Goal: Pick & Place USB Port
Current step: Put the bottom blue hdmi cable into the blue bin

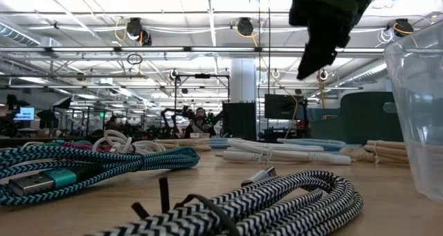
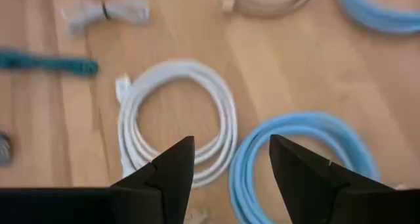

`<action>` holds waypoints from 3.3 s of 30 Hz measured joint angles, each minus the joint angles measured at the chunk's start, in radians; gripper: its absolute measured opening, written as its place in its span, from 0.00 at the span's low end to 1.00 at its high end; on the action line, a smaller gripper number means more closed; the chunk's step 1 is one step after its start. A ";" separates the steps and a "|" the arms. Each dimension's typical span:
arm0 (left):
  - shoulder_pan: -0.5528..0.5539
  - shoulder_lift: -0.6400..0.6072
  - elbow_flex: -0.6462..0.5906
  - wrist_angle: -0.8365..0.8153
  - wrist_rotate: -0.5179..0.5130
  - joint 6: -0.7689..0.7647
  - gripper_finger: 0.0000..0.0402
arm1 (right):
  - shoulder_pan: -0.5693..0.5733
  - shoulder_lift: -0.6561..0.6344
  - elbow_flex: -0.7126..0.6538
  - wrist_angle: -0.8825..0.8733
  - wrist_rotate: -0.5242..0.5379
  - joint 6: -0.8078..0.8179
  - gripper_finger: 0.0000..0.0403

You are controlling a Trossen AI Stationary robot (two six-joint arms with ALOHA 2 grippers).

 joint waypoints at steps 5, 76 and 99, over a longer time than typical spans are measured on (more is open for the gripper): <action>0.000 0.000 0.000 -0.008 0.000 0.000 0.05 | 0.008 0.109 -0.003 0.009 0.000 -0.006 0.48; -0.027 0.000 -0.001 -0.009 -0.039 -0.011 0.05 | -0.071 0.341 -0.256 0.423 0.062 0.334 0.35; -0.027 0.027 -0.001 -0.010 -0.080 -0.007 0.05 | -0.068 0.349 -0.159 0.629 -0.091 0.357 0.02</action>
